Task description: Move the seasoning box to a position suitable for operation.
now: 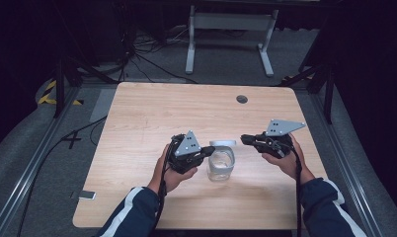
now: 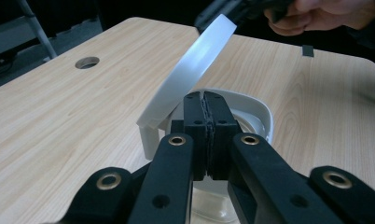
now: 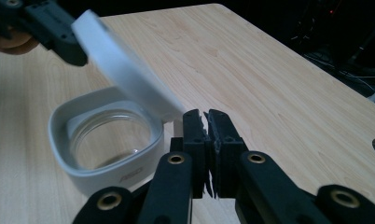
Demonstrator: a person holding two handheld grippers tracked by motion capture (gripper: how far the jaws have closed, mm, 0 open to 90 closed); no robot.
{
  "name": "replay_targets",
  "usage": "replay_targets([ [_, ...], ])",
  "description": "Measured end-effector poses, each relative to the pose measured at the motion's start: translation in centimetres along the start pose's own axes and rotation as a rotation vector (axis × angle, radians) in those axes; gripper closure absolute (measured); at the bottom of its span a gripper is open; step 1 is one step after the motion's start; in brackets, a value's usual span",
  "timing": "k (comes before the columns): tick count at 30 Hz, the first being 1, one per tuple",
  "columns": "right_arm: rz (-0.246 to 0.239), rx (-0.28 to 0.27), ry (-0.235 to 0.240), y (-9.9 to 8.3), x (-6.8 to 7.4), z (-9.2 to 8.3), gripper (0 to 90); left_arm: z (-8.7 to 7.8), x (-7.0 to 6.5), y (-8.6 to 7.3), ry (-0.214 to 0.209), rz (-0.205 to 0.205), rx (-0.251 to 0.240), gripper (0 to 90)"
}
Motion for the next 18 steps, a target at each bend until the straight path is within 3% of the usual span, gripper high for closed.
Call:
replay_targets([
  [6,0.021,-0.023,0.001,-0.8,0.6,-0.5,74.0,-0.2,0.7,0.4,0.017,0.015,0.026,87.6],
  [18,0.003,-0.067,-0.013,0.9,2.0,0.8,71.7,0.0,1.3,0.4,0.01,-0.012,0.034,86.7],
])
Point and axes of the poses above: each handheld gripper's, and its own axes: z roughly forward along the jaws, y roughly out of its top, x roughly to its left, the point moved 3 cm from there along z, roughly forward along the jaws, and after that the axes turned 13 degrees about -y, right-handed, at the moved point
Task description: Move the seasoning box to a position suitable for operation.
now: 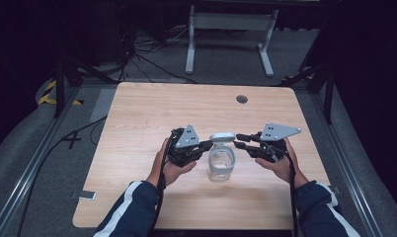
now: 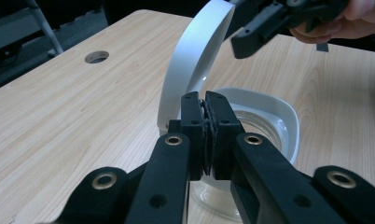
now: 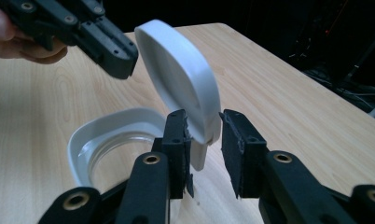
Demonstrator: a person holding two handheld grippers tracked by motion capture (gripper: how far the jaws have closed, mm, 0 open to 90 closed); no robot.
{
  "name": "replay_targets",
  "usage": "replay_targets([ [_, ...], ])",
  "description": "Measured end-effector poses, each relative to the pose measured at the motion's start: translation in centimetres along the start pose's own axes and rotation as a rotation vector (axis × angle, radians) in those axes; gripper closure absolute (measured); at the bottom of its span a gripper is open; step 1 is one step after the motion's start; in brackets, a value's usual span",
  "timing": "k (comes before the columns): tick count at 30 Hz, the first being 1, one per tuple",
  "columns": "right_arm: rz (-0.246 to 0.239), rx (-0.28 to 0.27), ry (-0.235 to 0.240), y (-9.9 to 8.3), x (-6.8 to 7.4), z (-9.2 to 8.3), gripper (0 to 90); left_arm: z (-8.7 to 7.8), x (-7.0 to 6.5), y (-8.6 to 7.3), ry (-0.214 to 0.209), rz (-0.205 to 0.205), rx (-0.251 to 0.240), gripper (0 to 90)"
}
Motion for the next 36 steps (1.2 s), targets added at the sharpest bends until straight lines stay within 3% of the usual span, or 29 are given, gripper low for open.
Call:
replay_targets([
  [1,-0.003,-0.001,-0.005,0.1,0.0,0.2,72.4,-0.1,0.1,0.0,0.006,0.018,0.005,86.6],
  [4,0.009,-0.007,-0.018,0.3,-0.3,0.6,72.9,-0.1,0.1,0.0,0.005,0.022,0.008,86.4],
  [5,0.016,-0.008,-0.019,0.4,-0.4,0.6,75.1,0.1,0.0,0.0,-0.001,0.002,0.0,86.3],
  [7,0.017,-0.016,-0.021,0.6,-0.5,0.7,76.5,0.1,0.1,0.1,0.003,0.023,0.019,86.1],
  [11,0.023,-0.025,-0.037,0.9,-0.8,0.9,76.4,0.1,-0.4,-0.1,-0.007,0.025,0.025,84.9],
  [26,0.026,0.001,-0.064,1.0,-1.1,1.4,75.6,-1.6,-1.2,-2.7,0.006,0.025,0.059,80.1],
  [29,0.03,-0.009,-0.053,1.0,-1.2,1.0,72.6,-2.0,-1.6,-4.0,0.025,0.03,0.094,75.3],
  [32,0.032,-0.016,-0.054,1.0,-1.2,0.6,71.8,-2.7,-1.9,-5.3,0.046,0.059,0.157,72.8],
  [36,0.024,-0.011,-0.043,0.8,-1.1,-0.2,69.1,-3.5,-2.1,-7.0,0.063,0.058,0.225,64.5],
])
Point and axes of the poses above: each handheld gripper's, and its own axes: z roughly forward along the jaws, y roughly out of its top, x roughly to its left, the point moved 3 cm from there along z, roughly forward along the jaws, and after that the axes turned 13 degrees about -y, right-handed, at the moved point
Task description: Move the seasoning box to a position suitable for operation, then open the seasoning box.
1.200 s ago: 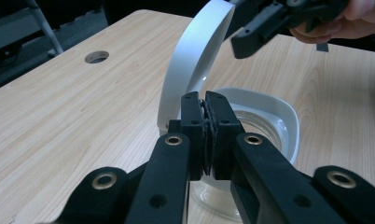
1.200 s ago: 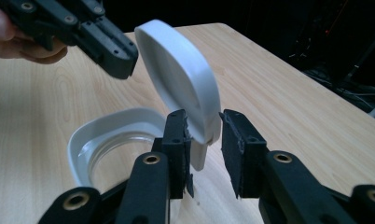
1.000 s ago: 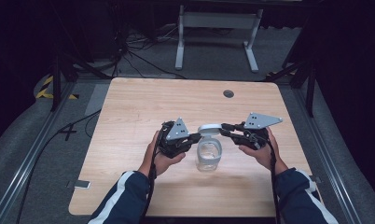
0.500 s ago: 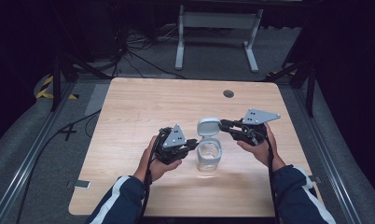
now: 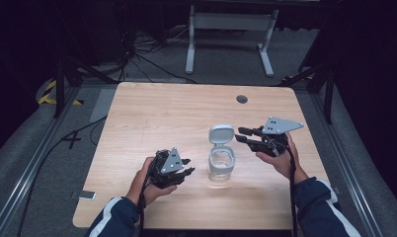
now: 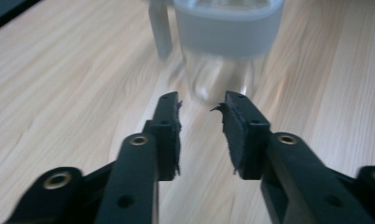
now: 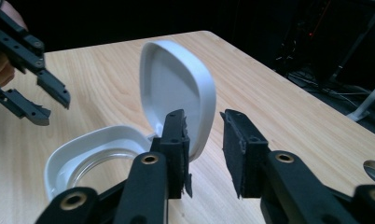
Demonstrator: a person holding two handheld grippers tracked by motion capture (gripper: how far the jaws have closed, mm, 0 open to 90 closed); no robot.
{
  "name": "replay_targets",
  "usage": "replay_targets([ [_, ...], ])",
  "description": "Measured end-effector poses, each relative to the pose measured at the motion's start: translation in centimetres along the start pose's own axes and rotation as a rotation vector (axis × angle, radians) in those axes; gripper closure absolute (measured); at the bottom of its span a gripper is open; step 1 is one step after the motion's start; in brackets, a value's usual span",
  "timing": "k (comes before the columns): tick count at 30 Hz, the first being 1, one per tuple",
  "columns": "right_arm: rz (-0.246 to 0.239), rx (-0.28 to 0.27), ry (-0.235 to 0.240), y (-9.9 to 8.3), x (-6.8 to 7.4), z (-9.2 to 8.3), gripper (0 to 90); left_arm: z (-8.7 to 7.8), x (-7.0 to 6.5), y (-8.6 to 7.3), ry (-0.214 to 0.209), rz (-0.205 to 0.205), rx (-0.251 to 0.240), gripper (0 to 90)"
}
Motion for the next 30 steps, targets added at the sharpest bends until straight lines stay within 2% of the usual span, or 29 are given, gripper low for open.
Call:
replay_targets([
  [4,-0.013,0.011,0.002,-0.4,0.0,-0.9,67.7,-0.5,0.0,-2.1,0.025,-0.01,0.049,56.9],
  [11,-0.023,0.04,0.009,-2.2,-0.4,-3.3,64.4,-1.7,0.6,-5.7,0.059,-0.055,0.132,44.2],
  [16,-0.02,0.066,0.0,-3.8,-0.7,-4.9,60.7,-2.3,1.0,-7.6,0.067,-0.094,0.138,36.2],
  [18,-0.011,0.083,-0.007,-4.6,-0.7,-5.6,58.6,-2.5,1.2,-8.4,0.036,-0.121,0.131,33.0],
  [23,-0.019,0.145,-0.043,-7.2,-1.0,-7.3,53.8,-2.9,1.4,-10.2,0.012,-0.158,0.142,28.5],
  [29,-0.027,0.229,-0.109,-10.3,-2.1,-9.0,47.9,-3.3,1.9,-11.4,-0.021,-0.228,0.087,21.9],
  [30,-0.031,0.245,-0.121,-10.8,-2.3,-9.2,47.2,-3.3,1.9,-11.5,-0.02,-0.227,0.078,21.1],
])
Point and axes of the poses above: each handheld gripper's, and its own axes: z roughly forward along the jaws, y roughly out of its top, x roughly to its left, the point moved 3 cm from there along z, roughly forward along the jaws, and after that the axes turned 13 degrees about -y, right-handed, at the moved point
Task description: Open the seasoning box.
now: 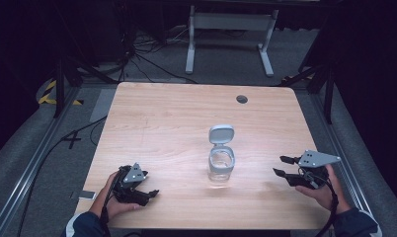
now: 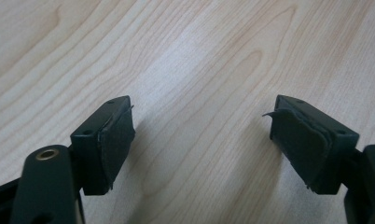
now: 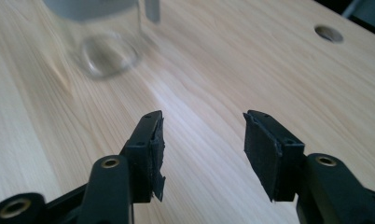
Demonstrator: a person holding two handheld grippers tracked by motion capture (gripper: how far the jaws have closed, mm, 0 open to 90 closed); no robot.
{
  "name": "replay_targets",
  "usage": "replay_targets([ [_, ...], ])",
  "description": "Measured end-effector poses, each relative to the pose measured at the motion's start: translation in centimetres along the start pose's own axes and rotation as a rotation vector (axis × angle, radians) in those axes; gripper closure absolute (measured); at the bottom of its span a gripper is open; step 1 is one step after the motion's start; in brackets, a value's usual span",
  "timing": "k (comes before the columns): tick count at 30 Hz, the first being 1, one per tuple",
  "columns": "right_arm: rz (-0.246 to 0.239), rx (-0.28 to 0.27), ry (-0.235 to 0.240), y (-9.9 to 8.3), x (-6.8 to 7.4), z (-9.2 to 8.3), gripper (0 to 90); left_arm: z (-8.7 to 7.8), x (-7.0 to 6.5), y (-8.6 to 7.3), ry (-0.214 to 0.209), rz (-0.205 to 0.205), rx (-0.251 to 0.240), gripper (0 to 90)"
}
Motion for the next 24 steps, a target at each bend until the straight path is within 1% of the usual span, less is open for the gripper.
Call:
replay_targets([
  [2,0.008,0.03,-0.018,-1.2,-0.3,-0.2,46.2,0.0,0.0,-0.1,0.009,0.0,-0.009,20.1],
  [3,0.008,0.03,-0.018,-1.2,-0.3,-0.2,46.2,0.0,0.0,-0.1,0.009,0.0,-0.009,18.2],
  [4,0.0,0.066,-0.031,-2.5,-0.5,-0.2,44.6,0.1,0.1,-0.2,0.016,-0.007,-0.027,16.7],
  [6,-0.006,0.094,-0.041,-3.5,-0.6,-0.3,43.8,0.1,0.0,-0.2,0.018,-0.015,-0.027,16.5],
  [7,-0.006,0.094,-0.041,-3.5,-0.6,-0.3,43.8,0.1,0.0,-0.2,0.018,-0.015,-0.027,16.4],
  [8,-0.005,0.103,-0.041,-3.9,-0.6,-0.4,43.5,0.1,0.0,-0.2,0.022,-0.017,-0.026,16.4],
  [9,0.013,0.124,-0.039,-4.9,-0.6,-0.6,42.3,0.1,-0.1,-0.2,0.026,-0.024,-0.027,16.1],
  [11,0.03,0.133,-0.039,-5.7,-0.8,-0.8,41.4,0.1,-0.1,-0.2,0.027,-0.025,-0.026,16.0],
  [14,0.083,0.146,-0.024,-7.1,-0.9,-1.2,39.3,0.1,-0.1,-0.2,0.028,-0.027,-0.028,15.7],
  [15,0.083,0.146,-0.024,-7.1,-0.9,-1.2,39.3,0.1,-0.1,-0.2,0.031,-0.027,-0.025,15.7],
  [16,0.131,0.143,-0.018,-8.0,-1.0,-1.5,38.6,0.2,-0.1,-0.2,0.031,-0.026,-0.026,15.4],
  [17,0.159,0.132,-0.016,-8.3,-1.1,-1.7,38.1,0.2,-0.1,-0.2,0.031,-0.027,-0.026,15.4],
  [19,0.178,0.125,-0.03,-8.9,-1.2,-2.0,37.1,0.2,-0.1,-0.2,0.031,-0.029,-0.027,15.3],
  [20,0.178,0.125,-0.03,-8.9,-1.2,-2.0,37.1,0.2,-0.1,-0.2,0.031,-0.029,-0.027,15.3],
  [21,0.201,0.133,-0.029,-9.7,-1.1,-2.1,35.9,0.2,-0.1,-0.2,0.031,-0.029,-0.027,15.3],
  [22,0.201,0.133,-0.029,-9.7,-1.1,-2.1,35.9,0.2,-0.1,-0.2,0.031,-0.029,-0.027,15.3],
  [23,0.204,0.117,-0.03,-10.0,-1.1,-2.2,35.2,0.2,-0.1,-0.2,0.032,-0.03,-0.027,15.1],
  [24,0.207,0.116,-0.03,-10.2,-1.1,-2.4,34.7,0.2,0.0,-0.2,0.032,-0.028,-0.027,14.9],
])
Point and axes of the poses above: each handheld gripper's, and its own axes: z roughly forward along the jaws, y roughly out of its top, x roughly to its left, the point moved 3 cm from there along z, roughly forward along the jaws, and after that the axes turned 13 degrees about -y, right-handed, at the moved point
